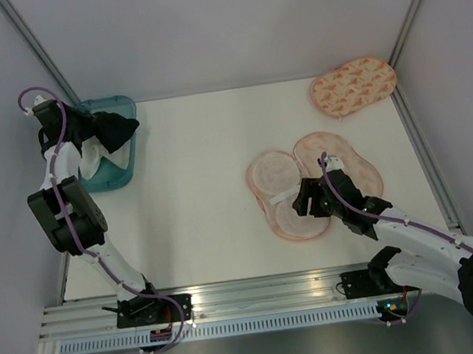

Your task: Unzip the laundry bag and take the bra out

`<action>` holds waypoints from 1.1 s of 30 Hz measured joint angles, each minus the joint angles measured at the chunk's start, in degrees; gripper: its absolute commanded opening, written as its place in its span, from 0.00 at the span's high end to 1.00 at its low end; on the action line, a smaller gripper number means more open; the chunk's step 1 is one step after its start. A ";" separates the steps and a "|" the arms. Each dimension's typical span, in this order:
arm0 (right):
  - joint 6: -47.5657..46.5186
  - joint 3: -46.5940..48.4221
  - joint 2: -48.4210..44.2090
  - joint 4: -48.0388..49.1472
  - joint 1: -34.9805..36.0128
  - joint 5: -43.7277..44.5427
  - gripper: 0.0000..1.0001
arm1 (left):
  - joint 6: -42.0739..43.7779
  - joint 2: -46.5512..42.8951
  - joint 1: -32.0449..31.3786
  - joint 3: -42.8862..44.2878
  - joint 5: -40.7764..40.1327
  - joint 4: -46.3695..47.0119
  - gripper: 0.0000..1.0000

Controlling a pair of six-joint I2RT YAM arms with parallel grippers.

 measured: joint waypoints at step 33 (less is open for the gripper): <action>-0.15 0.33 -5.35 -2.73 -0.02 -0.02 0.22 | 0.52 -10.14 0.22 -23.63 -15.56 1.46 0.00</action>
